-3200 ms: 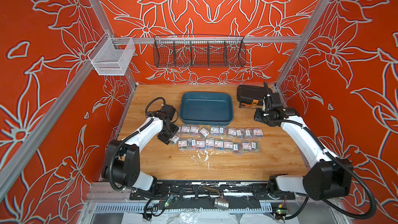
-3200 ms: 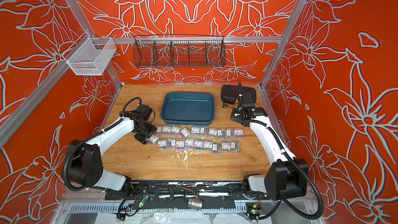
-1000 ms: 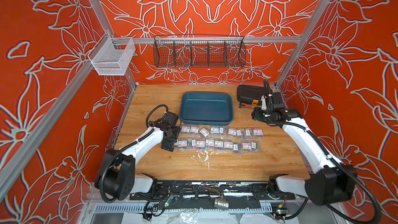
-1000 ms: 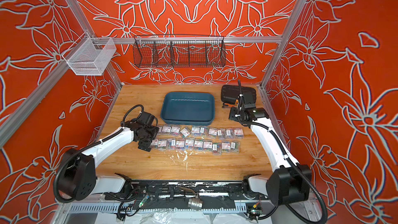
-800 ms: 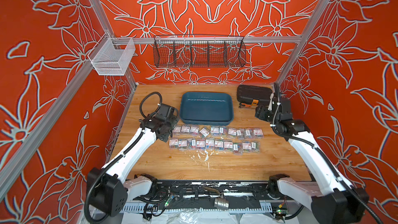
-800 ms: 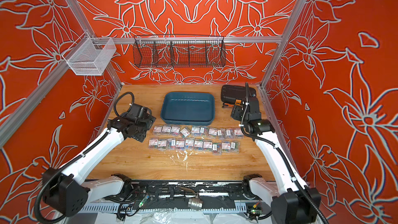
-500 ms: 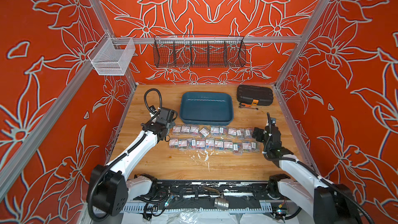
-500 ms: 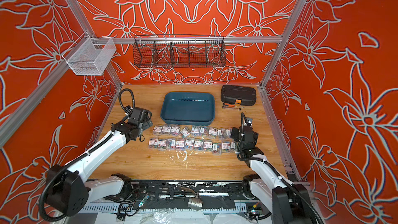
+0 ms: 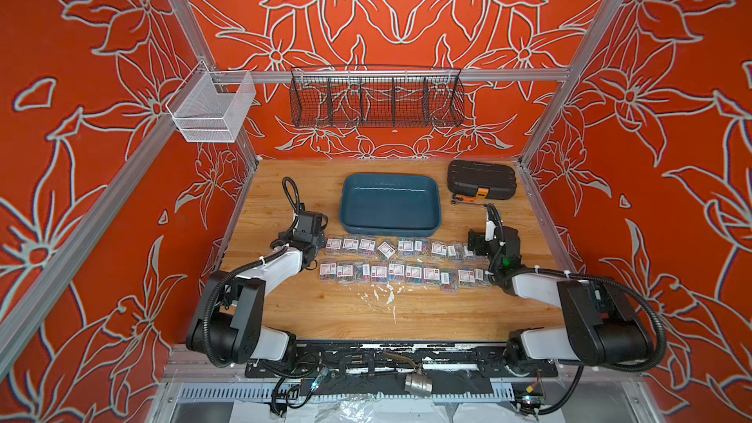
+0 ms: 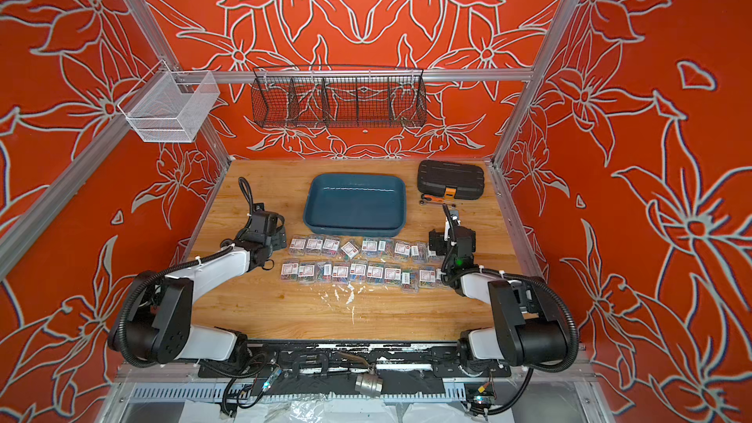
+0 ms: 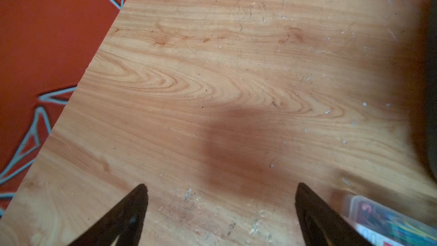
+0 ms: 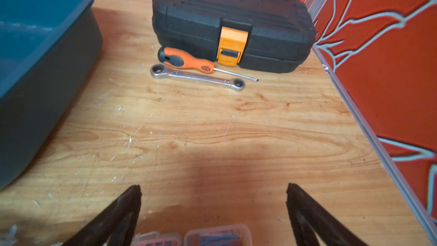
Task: Take the paper clips out of the storage box
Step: Reset both arms
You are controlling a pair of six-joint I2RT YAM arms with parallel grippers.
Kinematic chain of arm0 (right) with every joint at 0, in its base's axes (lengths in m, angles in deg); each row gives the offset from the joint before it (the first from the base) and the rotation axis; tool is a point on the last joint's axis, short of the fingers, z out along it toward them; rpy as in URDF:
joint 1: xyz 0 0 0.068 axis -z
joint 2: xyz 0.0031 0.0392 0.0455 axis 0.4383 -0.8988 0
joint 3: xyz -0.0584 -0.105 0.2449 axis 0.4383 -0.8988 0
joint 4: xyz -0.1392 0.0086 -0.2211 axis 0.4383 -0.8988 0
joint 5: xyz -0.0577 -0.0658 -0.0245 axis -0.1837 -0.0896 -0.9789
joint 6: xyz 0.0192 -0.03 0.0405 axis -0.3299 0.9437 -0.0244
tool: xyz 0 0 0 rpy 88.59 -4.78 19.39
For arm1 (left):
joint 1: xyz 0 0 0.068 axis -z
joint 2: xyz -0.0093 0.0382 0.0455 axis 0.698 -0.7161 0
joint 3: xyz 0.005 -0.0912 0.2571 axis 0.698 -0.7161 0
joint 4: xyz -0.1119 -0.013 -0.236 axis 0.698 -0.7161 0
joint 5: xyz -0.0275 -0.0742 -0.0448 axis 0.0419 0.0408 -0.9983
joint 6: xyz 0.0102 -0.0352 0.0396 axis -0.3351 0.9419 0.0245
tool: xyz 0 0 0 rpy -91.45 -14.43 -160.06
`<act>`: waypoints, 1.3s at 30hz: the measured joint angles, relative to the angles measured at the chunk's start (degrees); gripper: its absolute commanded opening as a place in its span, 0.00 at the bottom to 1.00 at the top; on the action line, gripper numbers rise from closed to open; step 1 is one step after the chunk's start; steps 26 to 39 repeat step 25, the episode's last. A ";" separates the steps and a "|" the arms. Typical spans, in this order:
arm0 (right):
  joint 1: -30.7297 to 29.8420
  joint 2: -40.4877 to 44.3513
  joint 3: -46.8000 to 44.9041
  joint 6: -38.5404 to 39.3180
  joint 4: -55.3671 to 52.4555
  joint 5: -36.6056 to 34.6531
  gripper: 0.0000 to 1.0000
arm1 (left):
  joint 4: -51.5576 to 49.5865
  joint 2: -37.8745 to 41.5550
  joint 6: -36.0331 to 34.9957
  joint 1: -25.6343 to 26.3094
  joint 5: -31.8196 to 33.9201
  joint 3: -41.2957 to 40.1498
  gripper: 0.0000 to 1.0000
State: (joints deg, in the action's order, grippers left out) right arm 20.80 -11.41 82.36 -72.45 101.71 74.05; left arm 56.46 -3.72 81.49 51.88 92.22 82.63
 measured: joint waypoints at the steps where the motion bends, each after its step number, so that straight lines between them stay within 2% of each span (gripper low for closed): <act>1: 0.61 -0.46 -1.53 0.02 3.63 1.25 0.98 | 3.23 0.66 -0.72 -1.07 -2.14 -2.03 0.97; 3: 1.86 -0.61 -3.91 0.09 5.66 3.48 0.98 | 9.14 2.62 -1.73 -5.77 -8.26 -6.95 1.00; 6: 2.73 -0.96 -4.37 0.13 6.91 5.62 0.98 | 16.44 4.33 -2.36 -10.25 -13.09 -12.98 0.99; 11: 2.99 -1.51 -0.39 0.04 4.74 6.56 0.98 | 19.91 4.26 -3.21 -9.88 -17.66 -13.57 0.97; 39: 2.99 -1.44 0.09 0.04 3.04 6.86 0.98 | 22.08 4.24 -4.33 -8.68 -18.27 -12.39 0.97</act>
